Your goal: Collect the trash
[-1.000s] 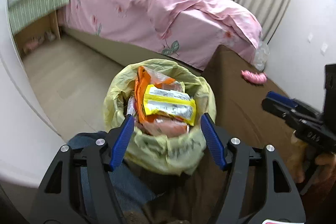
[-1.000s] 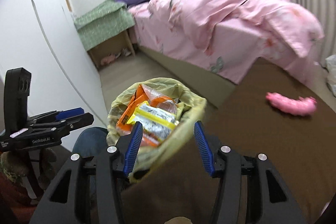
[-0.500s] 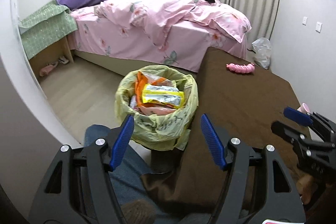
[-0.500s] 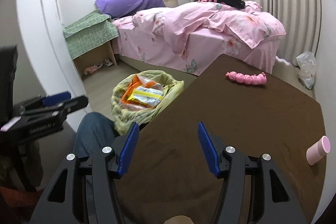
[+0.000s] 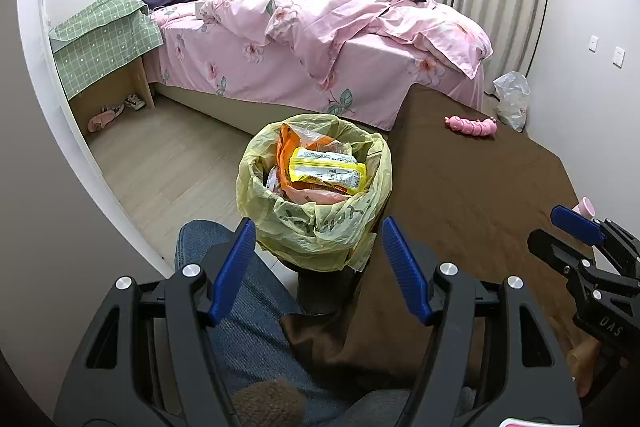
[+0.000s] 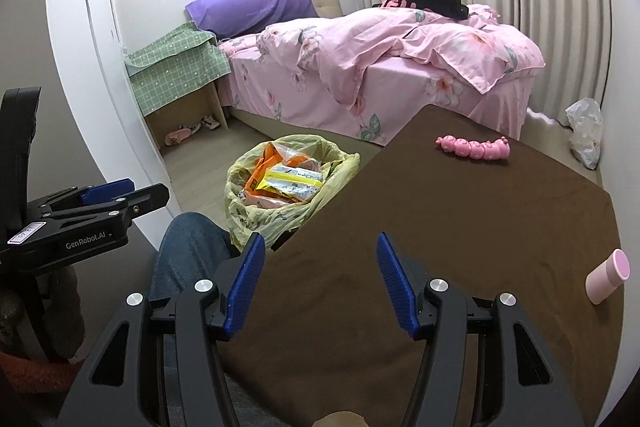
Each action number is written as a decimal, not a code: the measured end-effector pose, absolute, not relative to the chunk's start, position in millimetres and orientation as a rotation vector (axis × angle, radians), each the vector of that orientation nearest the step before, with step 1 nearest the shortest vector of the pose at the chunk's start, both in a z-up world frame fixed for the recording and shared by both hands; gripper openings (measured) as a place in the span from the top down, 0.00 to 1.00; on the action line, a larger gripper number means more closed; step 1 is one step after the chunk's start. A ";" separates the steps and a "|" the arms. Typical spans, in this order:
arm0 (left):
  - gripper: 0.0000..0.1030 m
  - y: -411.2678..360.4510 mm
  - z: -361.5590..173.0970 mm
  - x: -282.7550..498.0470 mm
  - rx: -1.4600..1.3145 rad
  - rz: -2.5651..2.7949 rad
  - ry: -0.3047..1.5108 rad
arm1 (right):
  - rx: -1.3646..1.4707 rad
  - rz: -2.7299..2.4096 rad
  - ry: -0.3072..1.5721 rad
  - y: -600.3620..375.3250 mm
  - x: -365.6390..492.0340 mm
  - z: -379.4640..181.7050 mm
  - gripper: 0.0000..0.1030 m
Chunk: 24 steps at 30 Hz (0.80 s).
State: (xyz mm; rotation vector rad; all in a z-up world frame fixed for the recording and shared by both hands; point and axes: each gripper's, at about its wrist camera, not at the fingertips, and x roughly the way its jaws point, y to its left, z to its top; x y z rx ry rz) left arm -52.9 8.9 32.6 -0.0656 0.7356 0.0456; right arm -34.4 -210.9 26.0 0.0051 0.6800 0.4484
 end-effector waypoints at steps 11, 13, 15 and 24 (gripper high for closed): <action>0.39 7.4 31.7 -53.0 -0.060 0.042 0.735 | 0.010 0.452 0.685 -208.9 -35.2 26.1 0.47; 0.39 7.5 31.5 -52.9 -0.060 0.041 0.736 | 0.011 0.452 0.685 -209.2 -34.9 26.2 0.47; 0.39 6.9 31.6 -52.6 -0.058 0.039 0.736 | 0.011 0.452 0.684 -208.8 -35.5 26.4 0.47; 0.39 7.0 31.5 -52.6 -0.058 0.039 0.737 | 0.011 0.451 0.686 -208.9 -35.2 26.3 0.47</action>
